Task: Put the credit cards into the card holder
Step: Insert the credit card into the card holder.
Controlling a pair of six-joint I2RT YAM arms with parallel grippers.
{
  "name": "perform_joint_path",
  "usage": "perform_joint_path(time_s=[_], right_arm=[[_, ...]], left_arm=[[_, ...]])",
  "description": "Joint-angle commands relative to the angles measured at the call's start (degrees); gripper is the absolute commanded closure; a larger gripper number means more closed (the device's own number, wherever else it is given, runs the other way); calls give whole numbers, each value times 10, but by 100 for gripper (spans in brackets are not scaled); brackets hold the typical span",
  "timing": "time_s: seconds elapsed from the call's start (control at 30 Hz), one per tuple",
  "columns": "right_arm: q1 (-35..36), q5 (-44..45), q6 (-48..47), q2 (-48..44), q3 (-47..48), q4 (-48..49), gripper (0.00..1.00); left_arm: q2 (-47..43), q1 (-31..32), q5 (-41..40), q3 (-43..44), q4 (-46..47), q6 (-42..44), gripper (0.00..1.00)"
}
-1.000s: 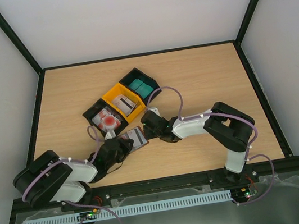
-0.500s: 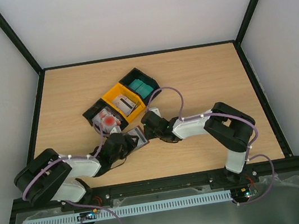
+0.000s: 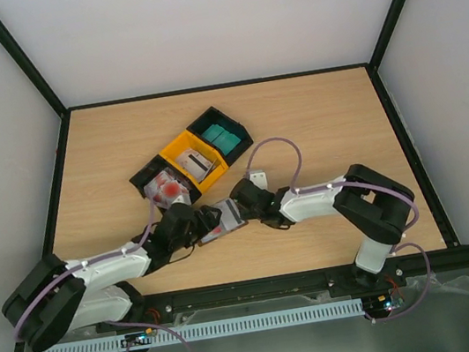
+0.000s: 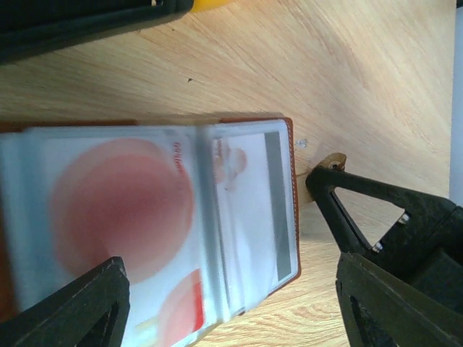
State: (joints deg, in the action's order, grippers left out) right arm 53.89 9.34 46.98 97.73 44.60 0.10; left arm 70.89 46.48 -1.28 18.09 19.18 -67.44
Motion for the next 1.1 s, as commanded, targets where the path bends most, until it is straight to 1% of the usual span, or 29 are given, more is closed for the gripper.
perform_joint_path(time_s=[0.0, 0.1, 0.13, 0.2, 0.27, 0.3, 0.37, 0.43, 0.57, 0.63, 0.67, 0.77, 0.83, 0.93, 1.07], right_arm=[[-18, 73, 25, -20, -33, -94, 98], [-30, 84, 24, -44, -48, -100, 98], [-32, 85, 22, -54, -52, -101, 96], [-34, 80, 16, -80, -55, -106, 81], [-34, 82, 13, -115, -54, -119, 63], [-34, 79, 10, -134, -53, -122, 56], [-35, 62, -2, -175, -51, -125, 50], [-35, 19, -26, -207, -51, -116, 47], [-51, -116, -50, -227, -57, -82, 48], [-57, -165, -43, -223, -65, -51, 51], [-60, -179, -35, -221, -69, -40, 55], [-67, -205, -14, -212, -85, -12, 64], [-70, -201, -6, -204, -96, -1, 68], [-75, -205, 0, -187, -105, 10, 71], [-78, -217, -1, -162, -105, 17, 71]], left_arm=[[-41, -21, 21, 31, -79, 44, 18], [-59, -37, 32, 47, -112, 73, 15], [-61, -42, 33, 54, -126, 80, 15], [-60, -54, 36, 62, -147, 88, 15], [-57, -64, 53, 62, -150, 92, 19], [-55, -67, 63, 61, -146, 94, 21], [-43, -70, 83, 61, -132, 97, 30], [-25, -71, 107, 62, -110, 106, 39], [23, -71, 164, 67, -36, 131, 56], [50, -70, 190, 79, -11, 139, 61], [65, -70, 202, 88, -5, 143, 63], [108, -67, 226, 110, 19, 149, 70], [131, -62, 229, 117, 36, 150, 74], [169, -54, 234, 130, 54, 151, 78], [208, -41, 250, 143, 79, 153, 79]])
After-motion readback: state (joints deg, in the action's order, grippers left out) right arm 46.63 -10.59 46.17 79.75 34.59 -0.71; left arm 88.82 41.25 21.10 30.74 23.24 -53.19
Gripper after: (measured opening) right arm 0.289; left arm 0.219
